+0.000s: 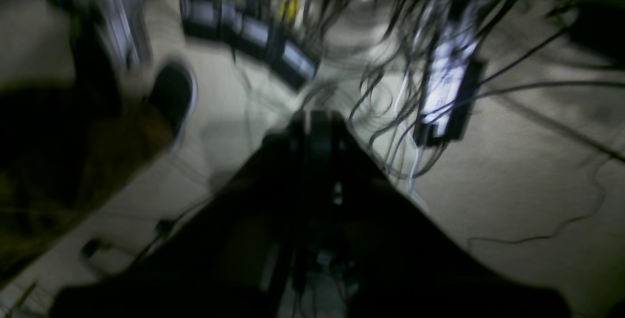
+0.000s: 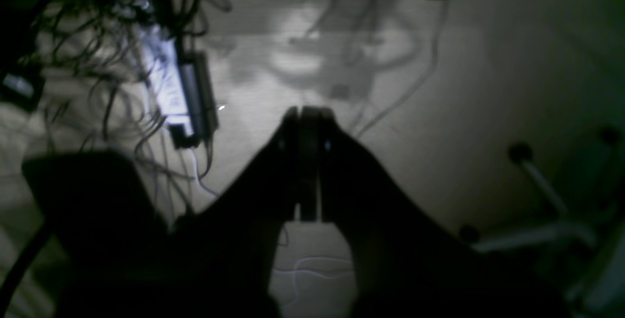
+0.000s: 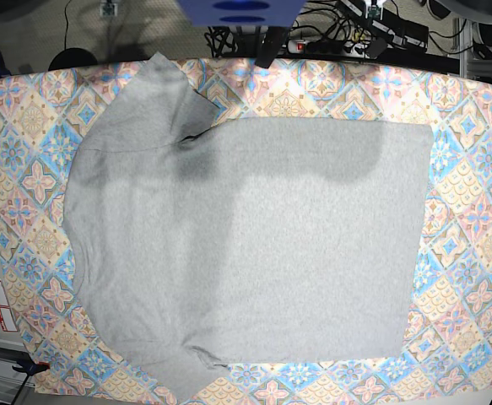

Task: Fold the T-shirt properly

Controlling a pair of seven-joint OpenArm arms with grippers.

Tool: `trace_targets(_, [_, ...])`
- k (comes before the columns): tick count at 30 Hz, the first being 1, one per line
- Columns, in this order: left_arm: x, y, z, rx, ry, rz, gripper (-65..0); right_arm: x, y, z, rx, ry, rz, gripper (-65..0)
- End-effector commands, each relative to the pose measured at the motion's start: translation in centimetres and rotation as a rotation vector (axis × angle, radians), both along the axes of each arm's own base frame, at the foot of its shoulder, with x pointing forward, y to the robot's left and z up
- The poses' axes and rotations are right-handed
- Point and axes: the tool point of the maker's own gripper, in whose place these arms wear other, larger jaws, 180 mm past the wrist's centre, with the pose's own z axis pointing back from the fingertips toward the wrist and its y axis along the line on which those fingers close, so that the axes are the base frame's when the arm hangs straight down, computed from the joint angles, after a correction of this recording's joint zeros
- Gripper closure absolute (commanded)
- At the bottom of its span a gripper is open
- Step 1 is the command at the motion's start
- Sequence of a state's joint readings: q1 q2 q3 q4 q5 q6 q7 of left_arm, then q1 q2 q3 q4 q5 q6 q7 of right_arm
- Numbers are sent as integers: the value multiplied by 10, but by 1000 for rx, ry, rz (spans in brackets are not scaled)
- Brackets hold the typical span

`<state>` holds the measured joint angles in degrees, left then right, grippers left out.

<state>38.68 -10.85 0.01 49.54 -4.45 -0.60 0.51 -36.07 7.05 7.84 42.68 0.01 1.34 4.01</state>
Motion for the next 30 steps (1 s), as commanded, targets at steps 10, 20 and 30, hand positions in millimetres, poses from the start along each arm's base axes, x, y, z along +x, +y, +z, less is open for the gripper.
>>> trace_targets(10, [23, -13, 77, -27, -186, -96, 0, 19, -76, 78, -201, -174, -7, 0])
trace_targets(20, [111, -40, 171, -79, -486, -184, 0, 107, -94, 179, -327, -468, 116, 0])
trace_targets(30, [191, 4, 187, -79, -528, 65, -191, 180, -35, 209, -223, -535, 174, 0])
